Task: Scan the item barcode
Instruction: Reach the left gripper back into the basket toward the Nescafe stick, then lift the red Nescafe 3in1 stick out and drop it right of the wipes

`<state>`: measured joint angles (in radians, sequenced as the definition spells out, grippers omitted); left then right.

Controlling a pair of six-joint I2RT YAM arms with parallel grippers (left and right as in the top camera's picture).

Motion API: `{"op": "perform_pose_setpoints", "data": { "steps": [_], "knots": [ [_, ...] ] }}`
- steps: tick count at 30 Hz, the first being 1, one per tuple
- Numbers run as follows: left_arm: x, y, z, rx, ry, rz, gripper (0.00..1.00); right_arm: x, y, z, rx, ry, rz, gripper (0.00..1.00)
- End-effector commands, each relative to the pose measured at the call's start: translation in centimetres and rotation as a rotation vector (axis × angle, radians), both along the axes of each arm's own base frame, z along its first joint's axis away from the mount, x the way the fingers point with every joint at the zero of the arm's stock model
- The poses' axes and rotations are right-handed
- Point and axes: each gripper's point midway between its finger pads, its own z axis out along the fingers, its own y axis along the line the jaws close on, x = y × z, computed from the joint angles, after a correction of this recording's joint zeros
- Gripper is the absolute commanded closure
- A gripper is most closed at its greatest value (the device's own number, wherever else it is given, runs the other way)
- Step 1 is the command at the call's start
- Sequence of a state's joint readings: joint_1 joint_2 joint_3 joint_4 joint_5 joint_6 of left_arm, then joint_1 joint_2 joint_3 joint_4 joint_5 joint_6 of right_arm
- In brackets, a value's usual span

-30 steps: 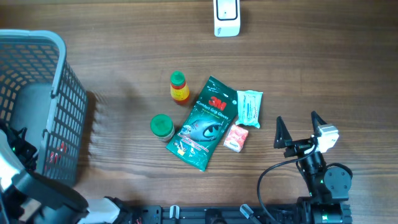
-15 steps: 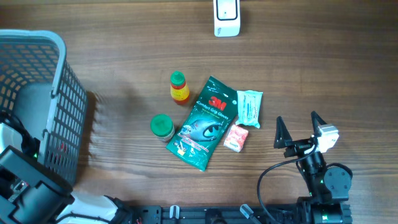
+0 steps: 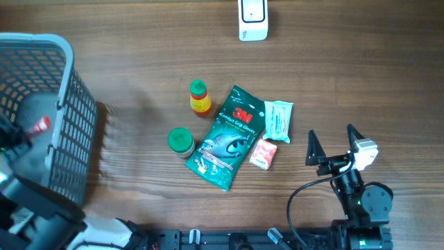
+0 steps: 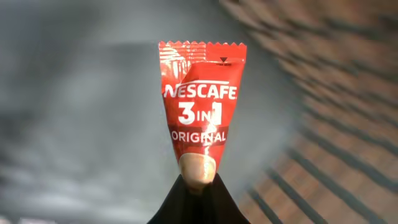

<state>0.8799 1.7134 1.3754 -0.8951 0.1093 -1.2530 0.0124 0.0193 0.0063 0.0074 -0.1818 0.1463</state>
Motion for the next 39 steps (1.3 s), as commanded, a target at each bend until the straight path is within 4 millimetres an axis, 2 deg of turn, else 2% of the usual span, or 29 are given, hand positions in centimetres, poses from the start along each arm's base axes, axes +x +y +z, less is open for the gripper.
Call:
{"op": "perform_pose_setpoints", "data": {
  "steps": [1, 3, 5, 8, 10, 12, 15, 17, 19, 21, 23, 25, 28, 29, 30, 32, 35, 38, 39],
  "knots": [
    [4.4, -2.1, 11.4, 0.099, -0.369, -0.194, 0.96, 0.0, -0.1, 0.2, 0.013, -0.007, -0.004, 0.00],
    [5.4, -4.0, 16.4, 0.154, -0.538, -0.279, 0.96, 0.0, -0.1, 0.2, 0.013, -0.007, -0.005, 0.00],
    [5.6, -6.9, 21.1, 0.188, -0.694, -0.383, 0.96, 0.0, -0.1, 0.2, 0.012, -0.008, -0.004, 0.00],
    [4.9, -10.6, 24.9, 0.186, -0.816, -0.491, 0.96, 0.0, -0.1, 0.2, 0.013, -0.007, -0.004, 0.00],
    [4.9, -15.0, 27.3, 0.154, -0.908, -0.622, 0.96, 0.0, -0.1, 0.2, 0.013, -0.007, -0.004, 0.00],
    [5.1, -18.1, 28.3, 0.137, -0.943, -0.710, 0.96, 0.0, -0.1, 0.2, 0.013, -0.007, -0.005, 0.00],
    [5.7, -25.5, 29.6, 0.173, -0.992, -0.995, 0.96, 0.0, -0.1, 0.2, 0.012, -0.008, -0.005, 0.00],
    [5.7, -31.5, 29.7, 0.241, -1.034, -1.290, 0.96, 0.0, -0.1, 0.2, 0.012, -0.008, -0.004, 0.00],
    [4.4, -38.7, 29.4, 0.336, -1.109, -1.653, 0.96, 0.0, -0.1, 0.2, 0.013, -0.007, -0.005, 0.00],
    [2.8, -44.6, 28.5, 0.424, -1.155, -1.924, 0.96, 0.0, -0.1, 0.2, 0.012, -0.008, -0.004, 0.00],
    [2.4, -49.0, 26.4, 0.507, -1.069, -2.048, 0.96, 0.0, -0.1, 0.2, 0.013, -0.007, -0.004, 0.00],
    [3.7, -52.9, 22.8, 0.662, -0.863, -2.084, 0.96, 0.0, -0.1, 0.2, 0.013, -0.007, -0.004, 0.00],
    [5.0, -58.0, 20.0, 0.748, -0.805, -2.129, 0.96, 0.0, -0.1, 0.2, 0.013, -0.007, -0.004, 0.00],
    [5.7, -60.7, 18.4, 0.757, -0.811, -2.155, 0.96, 0.0, -0.1, 0.2, 0.013, -0.007, -0.005, 0.00],
    [6.4, -62.6, 17.0, 0.758, -0.816, -2.169, 0.96, 0.0, -0.1, 0.2, 0.012, -0.008, -0.004, 0.00],
    [8.1, -65.1, 13.5, 0.713, -0.792, -2.168, 0.96, 0.0, -0.1, 0.2, 0.012, -0.008, -0.005, 0.00],
    [10.3, -67.0, 7.7, 0.491, -0.696, -2.027, 0.96, 0.0, -0.1, 0.2, 0.013, -0.007, -0.004, 0.00],
    [9.9, -68.4, 2.6, 0.387, -0.612, -2.066, 0.96, 0.0, -0.1, 0.2, 0.013, -0.007, -0.004, 0.00],
    [9.5, -68.9, 1.7, 0.362, -0.604, -2.086, 0.96, 0.0, -0.1, 0.2, 0.013, -0.007, -0.004, 0.00]
  ]
}}
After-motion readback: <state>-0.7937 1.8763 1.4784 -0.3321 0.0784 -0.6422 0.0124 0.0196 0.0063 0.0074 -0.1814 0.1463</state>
